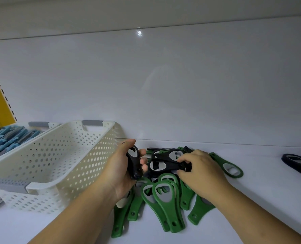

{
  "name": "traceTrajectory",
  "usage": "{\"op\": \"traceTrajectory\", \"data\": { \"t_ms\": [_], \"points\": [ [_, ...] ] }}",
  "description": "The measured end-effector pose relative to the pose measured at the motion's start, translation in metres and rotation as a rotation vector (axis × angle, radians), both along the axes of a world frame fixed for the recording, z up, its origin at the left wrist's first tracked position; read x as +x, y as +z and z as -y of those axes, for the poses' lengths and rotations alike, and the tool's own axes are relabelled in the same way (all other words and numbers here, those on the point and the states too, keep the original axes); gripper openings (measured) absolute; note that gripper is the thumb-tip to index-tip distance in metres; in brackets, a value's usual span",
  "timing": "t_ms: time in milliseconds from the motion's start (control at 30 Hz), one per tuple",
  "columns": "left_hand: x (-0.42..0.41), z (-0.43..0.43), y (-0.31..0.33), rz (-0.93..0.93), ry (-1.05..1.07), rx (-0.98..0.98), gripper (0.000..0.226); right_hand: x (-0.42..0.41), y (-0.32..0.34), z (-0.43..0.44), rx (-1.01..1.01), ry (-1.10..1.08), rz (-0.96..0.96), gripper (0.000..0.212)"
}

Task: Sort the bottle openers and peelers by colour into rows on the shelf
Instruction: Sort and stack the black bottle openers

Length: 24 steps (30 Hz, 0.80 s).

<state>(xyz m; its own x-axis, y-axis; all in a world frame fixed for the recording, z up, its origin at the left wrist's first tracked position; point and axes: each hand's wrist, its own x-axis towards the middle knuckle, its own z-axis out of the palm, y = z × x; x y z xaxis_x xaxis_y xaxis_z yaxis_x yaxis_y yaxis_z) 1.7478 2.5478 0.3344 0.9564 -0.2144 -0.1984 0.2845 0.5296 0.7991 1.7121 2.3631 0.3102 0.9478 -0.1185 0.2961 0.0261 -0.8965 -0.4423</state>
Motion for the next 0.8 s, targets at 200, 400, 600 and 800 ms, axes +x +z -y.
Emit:
{"op": "traceTrajectory", "data": {
  "t_ms": [200,400,600,800],
  "points": [
    [-0.011,0.007,0.007,0.053,-0.084,0.022,0.056,0.004,-0.007,-0.004,-0.122,0.028,0.118,0.022],
    [-0.001,0.001,0.005,-0.017,0.04,-0.133,0.034,0.002,0.002,-0.005,0.361,-0.036,0.307,0.015],
    [-0.001,0.009,-0.003,0.142,0.121,-0.053,0.03,-0.02,0.017,-0.03,0.735,0.1,0.177,0.022],
    [-0.013,0.02,0.001,0.164,0.072,-0.148,0.043,-0.018,0.014,-0.035,0.761,0.031,0.137,0.022]
  ]
}}
